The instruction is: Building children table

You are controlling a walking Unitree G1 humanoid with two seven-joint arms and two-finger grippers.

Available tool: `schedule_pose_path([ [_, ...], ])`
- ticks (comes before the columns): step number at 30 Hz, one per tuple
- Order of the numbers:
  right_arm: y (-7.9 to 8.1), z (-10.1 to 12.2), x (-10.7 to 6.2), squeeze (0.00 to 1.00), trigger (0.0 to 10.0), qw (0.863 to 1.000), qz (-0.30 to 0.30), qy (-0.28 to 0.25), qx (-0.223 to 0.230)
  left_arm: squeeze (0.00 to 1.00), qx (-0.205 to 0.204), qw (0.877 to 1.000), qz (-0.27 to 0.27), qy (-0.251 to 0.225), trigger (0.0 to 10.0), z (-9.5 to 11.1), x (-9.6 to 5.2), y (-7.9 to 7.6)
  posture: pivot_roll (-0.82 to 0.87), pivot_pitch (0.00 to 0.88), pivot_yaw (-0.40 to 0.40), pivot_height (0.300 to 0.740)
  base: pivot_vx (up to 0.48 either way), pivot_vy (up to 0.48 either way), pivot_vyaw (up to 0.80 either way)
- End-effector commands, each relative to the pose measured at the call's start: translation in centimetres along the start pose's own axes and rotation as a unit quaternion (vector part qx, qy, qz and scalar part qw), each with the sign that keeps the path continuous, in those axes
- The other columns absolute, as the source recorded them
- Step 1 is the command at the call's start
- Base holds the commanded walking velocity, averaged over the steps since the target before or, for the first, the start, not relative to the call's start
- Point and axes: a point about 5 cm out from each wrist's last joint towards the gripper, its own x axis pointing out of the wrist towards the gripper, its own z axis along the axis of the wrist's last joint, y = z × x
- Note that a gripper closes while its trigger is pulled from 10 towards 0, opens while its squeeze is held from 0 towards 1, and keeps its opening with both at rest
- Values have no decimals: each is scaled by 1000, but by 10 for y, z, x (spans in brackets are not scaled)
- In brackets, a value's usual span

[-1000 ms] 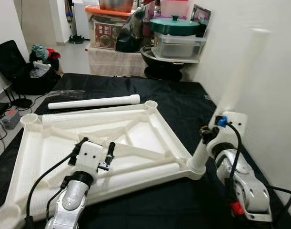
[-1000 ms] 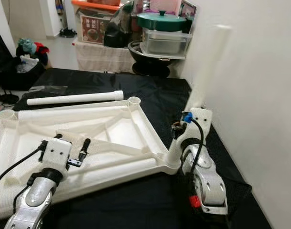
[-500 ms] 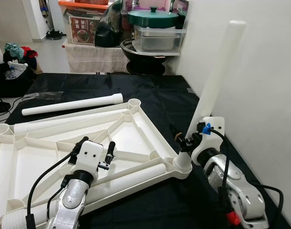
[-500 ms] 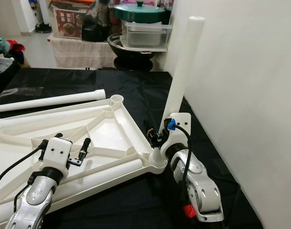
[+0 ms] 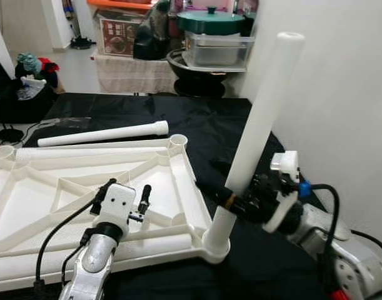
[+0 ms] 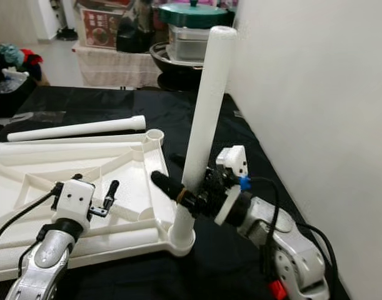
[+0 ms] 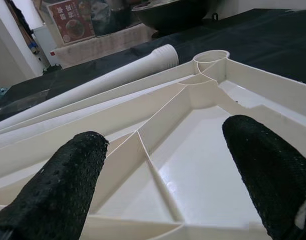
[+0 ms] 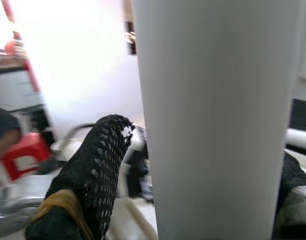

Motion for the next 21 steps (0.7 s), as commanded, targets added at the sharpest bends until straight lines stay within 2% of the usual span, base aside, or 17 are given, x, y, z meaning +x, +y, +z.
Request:
schedule_pose_path([
  [1, 7, 2, 2, 0, 9490, 999, 34, -9, -2, 0, 7, 1000, -3, 2, 10000, -1, -2, -1, 138, 0, -116, 740, 0, 0, 0],
  [2, 7, 2, 2, 0, 9490, 999, 34, -9, -2, 0, 7, 1000, -3, 2, 10000, -1, -2, -1, 138, 0, -116, 740, 0, 0, 0],
  [3, 7, 1, 2, 0, 275, 999, 38, -15, 6, 0, 8, 1000, -2, 3, 10000, -2, -3, -1, 144, 0, -117, 740, 0, 0, 0],
  [5, 7, 1, 2, 0, 275, 999, 38, -15, 6, 0, 8, 1000, -2, 3, 10000, -2, -3, -1, 144, 0, -117, 740, 0, 0, 0],
  [6, 3, -1, 3, 0, 0, 1000, 20, -20, 10, 0, 9, 1000, -1, 4, 10000, -2, -4, -1, 143, 0, -117, 740, 0, 0, 0],
  [8, -22, -5, 10, 0, 0, 994, -101, -26, -19, 0, 9, 1000, -1, 6, 10000, -3, -5, 0, 138, 0, -114, 740, 0, 0, 0],
  [9, -41, -9, 7, 0, 0, 980, -194, -21, -29, 0, 8, 1000, -5, 6, 10000, -2, -5, -2, 120, 0, -100, 740, 0, 0, 0],
  [10, -52, -12, 3, 0, 0, 967, -253, -16, -33, 0, 8, 1000, -9, 6, 10000, -2, -5, -2, 118, 0, -98, 740, 0, 0, 0],
  [11, -52, -12, 3, 0, 0, 967, -253, -16, -33, 0, 8, 1000, -9, 6, 10000, -2, -5, -2, 118, 0, -98, 740, 0, 0, 0],
  [12, -67, -17, -6, 0, 0, 939, -344, 7, -32, 0, 7, 1000, -12, 6, 10000, -2, -6, -3, 112, 0, -94, 740, 0, 0, 0],
  [13, -72, -20, -11, 0, 0, 925, -378, 20, -32, 0, 7, 1000, -12, 7, 10000, -3, -6, -3, 112, 0, -94, 740, 0, 0, 0],
  [14, -72, -20, -11, 0, 0, 925, -378, 20, -32, 0, 7, 1000, -12, 7, 10000, -3, -6, -3, 112, 0, -94, 740, 0, 0, 0],
  [15, -82, -24, -21, 0, 0, 888, -457, 43, -34, 0, 7, 1000, -11, 8, 10000, -3, -5, -2, 106, 0, -89, 740, 0, 0, 0],
  [16, -82, -24, -21, 0, 0, 888, -457, 43, -34, 0, 7, 1000, -11, 8, 10000, -3, -5, -2, 106, 0, -89, 740, 0, 0, 0],
  [17, -91, -32, -43, 0, 0, 811, -580, 76, -26, 0, 8, 1000, -9, 9, 10000, -4, -5, 0, 94, 0, -76, 740, 0, 0, 0],
  [20, -91, -32, -43, 0, 0, 811, -580, 76, -26, 0, 8, 1000, -9, 9, 10000, -4, -5, 0, 94, 0, -76, 740, 0, 0, 0],
  [21, -87, -37, -54, 0, 784, 773, -627, 89, -18, 0, 8, 1000, -10, 9, 10000, -4, -5, -1, 95, 0, -77, 740, 0, 0, 0],
])
